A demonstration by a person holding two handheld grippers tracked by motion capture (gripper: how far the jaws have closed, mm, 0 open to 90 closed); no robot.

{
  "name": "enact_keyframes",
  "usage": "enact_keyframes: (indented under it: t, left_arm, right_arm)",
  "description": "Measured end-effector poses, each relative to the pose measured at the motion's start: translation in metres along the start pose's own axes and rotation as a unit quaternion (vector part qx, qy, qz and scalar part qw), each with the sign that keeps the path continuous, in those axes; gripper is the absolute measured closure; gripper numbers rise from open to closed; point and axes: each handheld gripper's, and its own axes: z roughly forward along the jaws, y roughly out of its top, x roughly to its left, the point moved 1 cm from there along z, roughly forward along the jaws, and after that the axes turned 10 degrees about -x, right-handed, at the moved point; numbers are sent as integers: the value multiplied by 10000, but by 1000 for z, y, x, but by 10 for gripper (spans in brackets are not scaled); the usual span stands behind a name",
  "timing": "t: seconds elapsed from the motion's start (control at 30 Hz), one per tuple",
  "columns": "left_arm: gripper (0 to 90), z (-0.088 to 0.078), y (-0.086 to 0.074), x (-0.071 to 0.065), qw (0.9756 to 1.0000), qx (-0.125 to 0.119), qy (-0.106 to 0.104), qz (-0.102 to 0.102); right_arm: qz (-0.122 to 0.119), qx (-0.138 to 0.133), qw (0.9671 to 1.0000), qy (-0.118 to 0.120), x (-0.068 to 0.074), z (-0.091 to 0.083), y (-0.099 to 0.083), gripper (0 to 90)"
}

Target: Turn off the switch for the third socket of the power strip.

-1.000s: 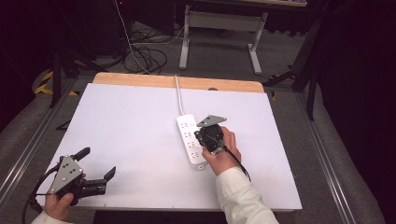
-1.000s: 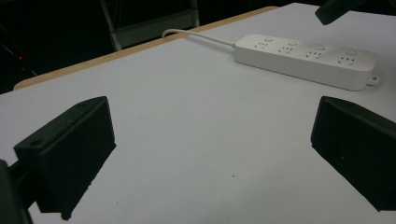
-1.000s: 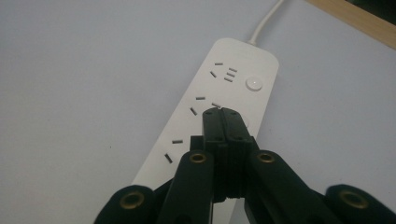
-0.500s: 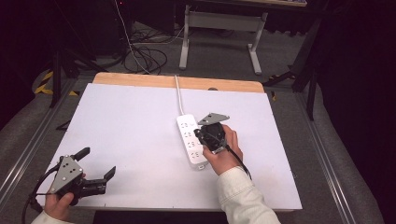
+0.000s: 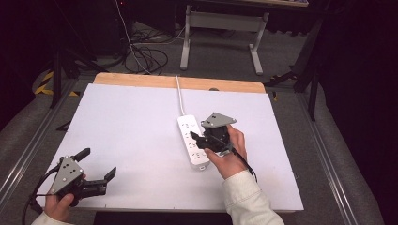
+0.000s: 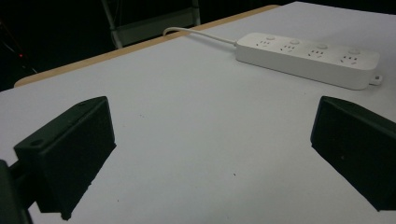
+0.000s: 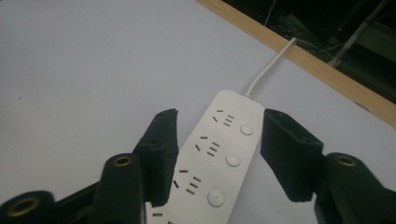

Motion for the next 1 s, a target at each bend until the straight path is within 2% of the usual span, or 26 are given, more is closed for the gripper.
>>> enact_keyframes:
  t: [0.13,0.27,0.33,0.43,0.53,0.67,0.77,1.0]
  left_arm:
    - [3,0,0,0,10000,-11,6,-5]
    - [3,0,0,0,10000,-1,-8,16]
    - [3,0,0,0,10000,-1,-7,18]
    - [3,0,0,0,10000,-3,-8,17]
    - [3,0,0,-1,10000,-4,-7,23]
    - [3,0,0,-1,10000,-3,-6,22]
    - [3,0,0,-1,10000,6,-3,31]
    - [2,0,0,-1,10000,5,-7,27]
  right_arm:
    - [8,-128,9999,103,1,-8,-1,352]
    - [108,-285,9995,110,0,-22,-2,302]
    - [328,-208,9992,33,-1,-29,-4,315]
    - [313,-246,9992,88,-1,-37,-9,329]
    - [347,-260,9990,98,-2,-45,-16,303]
    - [462,-429,9979,133,-4,-58,-25,296]
    - [604,-515,9968,50,-8,-67,-33,278]
    - [888,-705,9935,140,-16,-83,-55,221]
